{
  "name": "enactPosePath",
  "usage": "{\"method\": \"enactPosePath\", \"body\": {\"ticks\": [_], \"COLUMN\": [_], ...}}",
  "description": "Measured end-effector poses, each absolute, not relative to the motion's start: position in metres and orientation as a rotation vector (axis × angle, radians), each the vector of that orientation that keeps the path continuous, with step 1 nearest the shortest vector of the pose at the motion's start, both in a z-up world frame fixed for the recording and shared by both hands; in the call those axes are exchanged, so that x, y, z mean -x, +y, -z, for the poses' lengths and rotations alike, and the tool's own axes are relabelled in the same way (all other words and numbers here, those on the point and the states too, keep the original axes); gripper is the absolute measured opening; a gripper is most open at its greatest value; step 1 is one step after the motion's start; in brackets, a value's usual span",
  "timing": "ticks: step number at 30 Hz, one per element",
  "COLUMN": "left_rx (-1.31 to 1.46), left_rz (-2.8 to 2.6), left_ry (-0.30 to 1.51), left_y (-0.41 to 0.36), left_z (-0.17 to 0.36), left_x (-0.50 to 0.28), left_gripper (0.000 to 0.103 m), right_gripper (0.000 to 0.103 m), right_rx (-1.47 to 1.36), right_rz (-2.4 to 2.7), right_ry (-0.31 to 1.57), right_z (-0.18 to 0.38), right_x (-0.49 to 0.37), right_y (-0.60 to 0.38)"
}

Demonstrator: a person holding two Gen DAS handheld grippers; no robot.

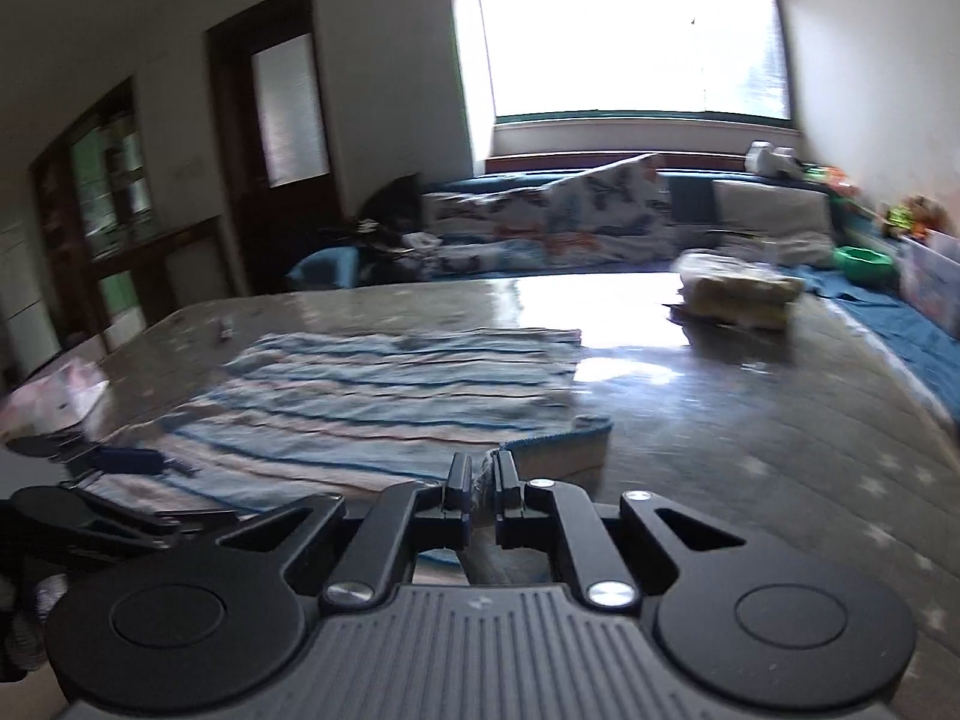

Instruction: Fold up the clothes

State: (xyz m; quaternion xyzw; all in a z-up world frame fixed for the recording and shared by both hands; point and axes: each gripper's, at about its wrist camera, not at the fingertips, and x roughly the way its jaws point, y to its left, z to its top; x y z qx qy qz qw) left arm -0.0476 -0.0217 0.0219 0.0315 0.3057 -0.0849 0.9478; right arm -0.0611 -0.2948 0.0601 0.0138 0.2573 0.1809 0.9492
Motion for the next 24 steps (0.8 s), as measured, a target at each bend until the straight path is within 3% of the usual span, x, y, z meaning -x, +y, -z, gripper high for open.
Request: {"method": "enactPosePath", "body": {"ticks": [8, 15, 21, 24], "left_rx": [-0.052, -0.042, -0.042, -0.043], "left_rz": [0.156, 0.164, 0.305, 0.393], "left_ry": [0.636, 0.65, 0.641, 0.632], "left_y": [-0.012, -0.012, -0.037, -0.056], "left_z": [-0.018, -0.016, -0.021, -0.026], "left_x": [0.047, 0.042, 0.049, 0.05], "left_gripper": [0.103, 0.103, 0.103, 0.101], "right_gripper": [0.007, 0.014, 0.014, 0.02], "right_rx": [0.0, -0.001, 0.022, -0.021], "right_rz": [-0.496, -0.382, -0.253, -0.242], "right_ry": [0.584, 0.595, 0.62, 0.629], "right_z": [-0.045, -0.044, -0.034, -0.034], "right_x": [0.053, 0.054, 0.037, 0.032], "right_y": [-0.251, -0.282, -0.314, -0.327]}}
